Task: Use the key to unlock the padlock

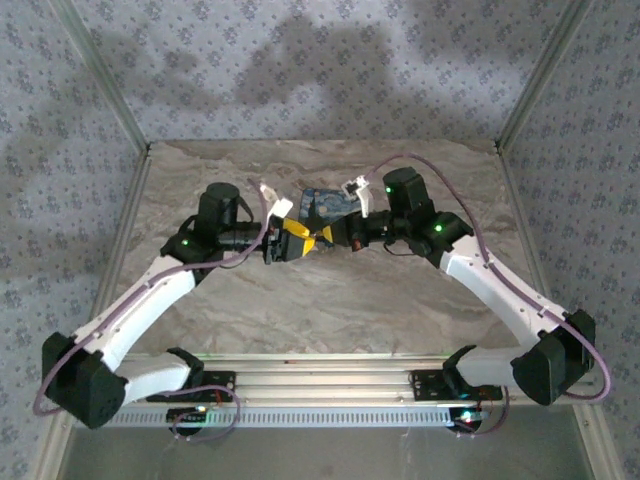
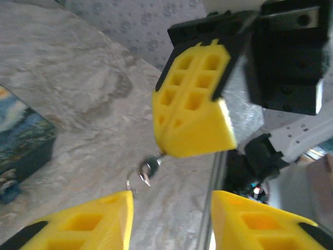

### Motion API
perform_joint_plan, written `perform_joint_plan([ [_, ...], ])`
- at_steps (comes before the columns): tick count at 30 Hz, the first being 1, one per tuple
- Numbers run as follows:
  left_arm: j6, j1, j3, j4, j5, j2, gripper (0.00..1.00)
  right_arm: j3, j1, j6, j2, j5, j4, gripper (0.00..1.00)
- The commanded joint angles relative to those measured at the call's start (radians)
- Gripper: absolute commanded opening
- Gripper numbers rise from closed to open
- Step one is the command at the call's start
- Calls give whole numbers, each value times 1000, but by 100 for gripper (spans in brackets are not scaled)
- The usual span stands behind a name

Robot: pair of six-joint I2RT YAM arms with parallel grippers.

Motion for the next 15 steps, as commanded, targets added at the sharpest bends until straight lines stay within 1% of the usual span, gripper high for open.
perform_joint_plan([
  [1, 119, -33, -32, 36, -203, -84, 49, -12, -6, 185, -3, 175, -87, 0],
  [4, 240, -115, -90, 117, -353, -125, 54, -13, -7, 281, 0, 238, -139, 0],
  [7, 378, -199, -146, 198, -468, -122, 57, -12, -2, 345, 3, 256, -162, 0],
  [10, 442, -248, -194, 301, -548, -89, 57, -12, 13, 383, -2, 282, -180, 0],
  [13, 486, -279, -257, 456, -603, -55, 57, -12, 30, 421, -12, 331, -202, 0],
  [15, 514, -294, -274, 519, -630, -29, 56, -13, 33, 446, -13, 347, -212, 0],
])
